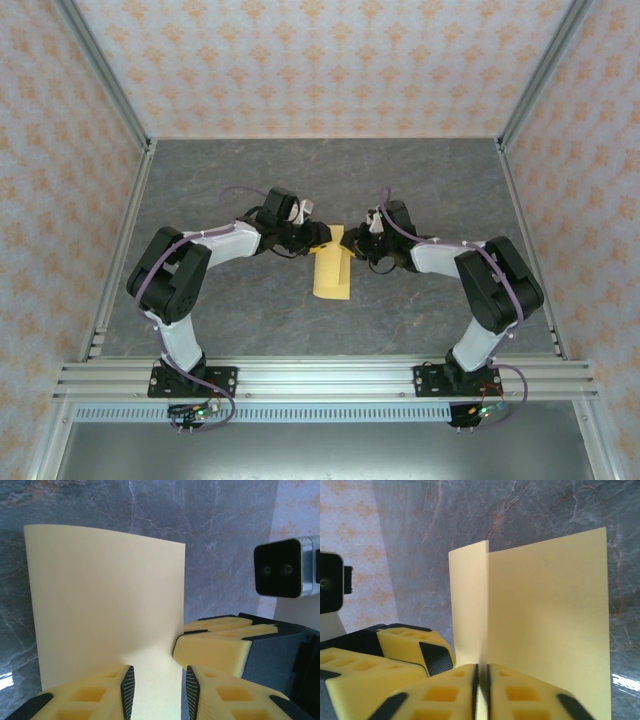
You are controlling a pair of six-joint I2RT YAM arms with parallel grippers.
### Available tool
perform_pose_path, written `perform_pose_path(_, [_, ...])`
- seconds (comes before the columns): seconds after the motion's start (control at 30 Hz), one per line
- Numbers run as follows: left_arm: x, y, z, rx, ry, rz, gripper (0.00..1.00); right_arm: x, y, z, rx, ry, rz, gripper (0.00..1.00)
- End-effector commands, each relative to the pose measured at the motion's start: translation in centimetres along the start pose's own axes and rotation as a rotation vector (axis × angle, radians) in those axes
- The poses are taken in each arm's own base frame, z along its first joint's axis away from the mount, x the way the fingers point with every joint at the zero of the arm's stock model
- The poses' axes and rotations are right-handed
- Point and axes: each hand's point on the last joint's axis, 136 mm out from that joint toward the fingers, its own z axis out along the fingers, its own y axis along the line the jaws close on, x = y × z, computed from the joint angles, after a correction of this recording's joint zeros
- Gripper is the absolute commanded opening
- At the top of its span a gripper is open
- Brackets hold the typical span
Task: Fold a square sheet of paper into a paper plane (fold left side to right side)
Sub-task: First fold in half a square sheet of paper at the center of the table.
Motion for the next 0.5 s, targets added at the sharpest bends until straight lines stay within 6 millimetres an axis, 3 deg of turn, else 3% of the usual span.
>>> perform_pose_path(0.0, [-0.2, 0.1, -0.7, -0.051, -0.029, 0.036, 0.40, -0.5, -0.7, 0.3, 0.070, -0.009, -0.037, 0.08])
perform_pose_path(0.13, [0.2, 1.9, -1.6, -0.162, -0.037, 0.060, 0.51, -0.7, -1.4, 0.2, 0.119, -0.018, -0.061, 0.06])
perform_pose_path(0.47, [1.1, 4.2, -0.4, -0.265, 0.020, 0.062, 0.56, -0.8, -2.9, 0.5, 0.188, -0.013, -0.076, 0.05])
